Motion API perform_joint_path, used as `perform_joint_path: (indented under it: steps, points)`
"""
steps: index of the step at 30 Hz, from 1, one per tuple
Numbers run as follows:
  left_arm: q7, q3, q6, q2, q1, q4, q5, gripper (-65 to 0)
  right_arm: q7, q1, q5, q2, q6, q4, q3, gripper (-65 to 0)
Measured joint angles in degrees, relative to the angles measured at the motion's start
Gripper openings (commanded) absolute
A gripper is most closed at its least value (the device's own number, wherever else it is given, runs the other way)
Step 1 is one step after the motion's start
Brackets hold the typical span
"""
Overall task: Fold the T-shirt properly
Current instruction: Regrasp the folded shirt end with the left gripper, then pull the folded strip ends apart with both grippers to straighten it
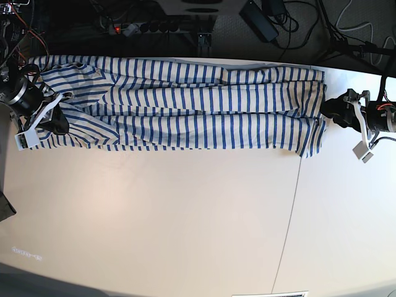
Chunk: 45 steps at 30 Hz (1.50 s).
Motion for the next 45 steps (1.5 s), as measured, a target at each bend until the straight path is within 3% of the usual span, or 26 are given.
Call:
perform_joint_path:
  steps: [14, 28, 30, 34, 39, 42, 45]
  points:
    - [0.3, -0.3, 0.2, 5.6, -0.3, -3.4, -2.0, -22.1, -1.1, 0.0, 0.2, 0.0, 0.0, 0.0, 0.0, -65.0]
    - [-4.8, -0.6, 0.2, 10.0, -0.8, -6.8, -3.8, -22.3, -1.1, 0.0, 0.2, 0.0, 0.0, 0.0, 0.0, -65.0]
    - [-5.5, -0.5, 0.2, 10.0, -0.8, -6.8, -3.8, -26.6, -1.1, 0.0, 0.2, 0.0, 0.0, 0.0, 0.0, -65.0]
    - [-8.3, -0.4, 0.2, 10.0, -0.7, -7.2, -1.4, -44.1, -1.1, 0.0, 0.2, 0.0, 0.0, 0.0, 0.0, -65.0]
    - [-10.0, -0.2, 0.1, 10.3, -0.5, -7.3, -0.7, -52.6, -1.1, 0.0, 0.2, 0.0, 0.0, 0.0, 0.0, -65.0]
    - [-10.8, -0.2, 0.0, 10.8, -0.5, -7.5, -0.3, -65.0, -1.1, 0.0, 0.2, 0.0, 0.0, 0.0, 0.0, -65.0]
    - [-11.1, -0.2, 0.1, 11.4, -0.5, -7.5, 0.1, -65.0, -1.1, 0.0, 0.2, 0.0, 0.0, 0.0, 0.0, -65.0]
